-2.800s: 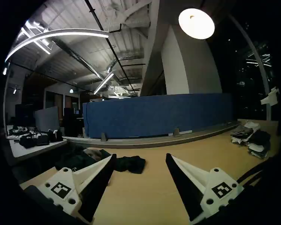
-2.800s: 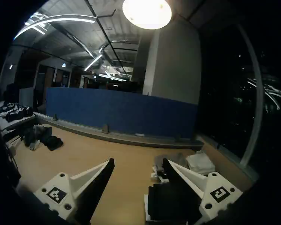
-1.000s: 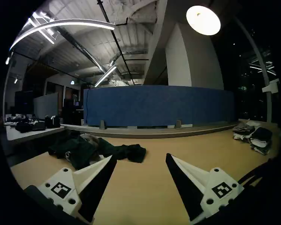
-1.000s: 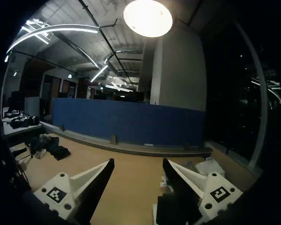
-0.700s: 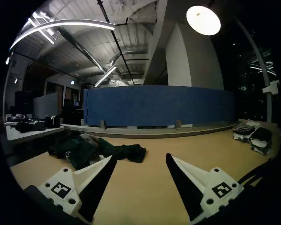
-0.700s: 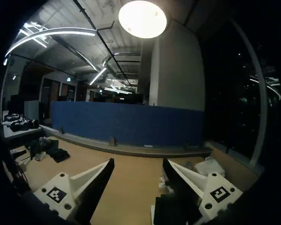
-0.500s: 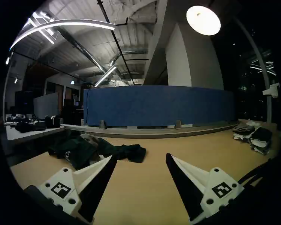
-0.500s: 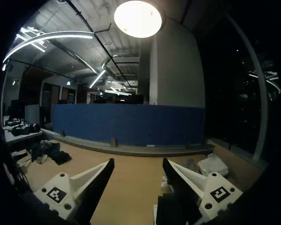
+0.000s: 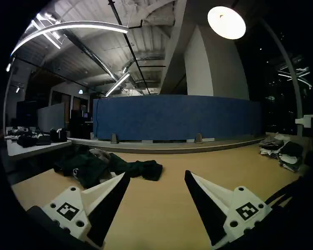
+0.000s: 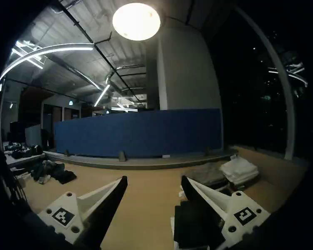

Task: Fold towel

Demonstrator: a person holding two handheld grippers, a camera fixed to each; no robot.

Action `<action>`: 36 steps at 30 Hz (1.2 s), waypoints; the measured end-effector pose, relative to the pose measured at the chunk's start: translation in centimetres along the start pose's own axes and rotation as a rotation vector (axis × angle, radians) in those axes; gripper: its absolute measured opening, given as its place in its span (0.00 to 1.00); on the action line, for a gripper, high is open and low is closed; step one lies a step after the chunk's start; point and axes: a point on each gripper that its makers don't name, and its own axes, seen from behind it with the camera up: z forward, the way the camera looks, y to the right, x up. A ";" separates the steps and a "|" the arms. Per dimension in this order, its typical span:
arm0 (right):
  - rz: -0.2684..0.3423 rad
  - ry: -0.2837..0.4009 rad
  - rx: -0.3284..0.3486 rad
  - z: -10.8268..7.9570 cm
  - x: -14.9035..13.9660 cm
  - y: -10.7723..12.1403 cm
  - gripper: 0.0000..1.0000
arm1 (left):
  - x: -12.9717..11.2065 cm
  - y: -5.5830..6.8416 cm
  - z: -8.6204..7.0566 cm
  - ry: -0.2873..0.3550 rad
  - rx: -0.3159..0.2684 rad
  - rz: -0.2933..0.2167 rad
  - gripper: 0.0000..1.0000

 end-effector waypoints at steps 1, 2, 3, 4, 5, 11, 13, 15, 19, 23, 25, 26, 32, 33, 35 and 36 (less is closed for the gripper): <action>0.002 0.000 -0.002 0.0 -0.4 0.1 1.00 | 0.0 0.0 0.0 0.000 0.000 0.000 0.97; 0.003 0.000 -0.004 0.0 -0.9 0.3 1.00 | 0.0 0.0 0.0 0.000 0.000 0.000 0.97; 0.005 0.002 -0.005 0.0 -1.3 0.4 1.00 | 0.0 0.0 0.0 0.000 0.000 0.000 0.97; 0.005 0.005 -0.006 0.0 -1.5 0.5 1.00 | 0.0 0.0 0.0 0.000 0.000 0.000 0.97; 0.006 0.007 -0.007 0.0 -1.8 0.6 1.00 | 0.0 0.0 0.0 0.000 0.000 0.000 0.98; 0.011 0.023 -0.005 0.4 -2.9 1.0 1.00 | 0.0 -0.1 0.0 0.000 0.000 0.000 0.97; 0.007 0.020 -0.003 0.5 -3.5 1.0 1.00 | 0.0 -0.1 0.0 0.000 0.000 0.000 0.97; 0.002 0.016 -0.002 0.5 -4.0 0.9 1.00 | 0.0 -0.1 0.0 0.000 0.000 0.000 0.97; -0.003 0.016 0.001 0.5 -4.6 0.8 1.00 | 0.0 -0.1 0.0 0.000 0.000 0.000 0.97; -0.019 0.018 -0.002 0.6 -5.0 0.6 1.00 | 0.0 -0.1 0.0 0.000 0.000 0.000 0.97; -0.028 0.020 -0.005 0.5 -5.2 0.5 1.00 | 0.0 0.0 0.0 0.000 0.000 0.000 0.97; -0.033 0.022 -0.005 0.5 -5.3 0.4 1.00 | 0.0 0.0 0.0 0.000 0.000 0.000 0.97; -0.064 0.021 -0.021 0.5 -6.0 0.5 1.00 | 0.0 0.0 0.0 0.000 0.000 0.000 0.97; -0.069 0.020 -0.025 0.5 -6.1 0.5 1.00 | 0.0 0.0 0.0 0.000 0.000 0.000 0.97; -0.073 0.019 -0.028 0.5 -6.3 0.4 1.00 | 0.0 -0.1 0.0 0.000 0.000 0.000 0.97; -0.074 0.017 -0.029 0.5 -6.4 0.4 1.00 | 0.0 -0.1 0.0 0.000 0.000 0.000 0.97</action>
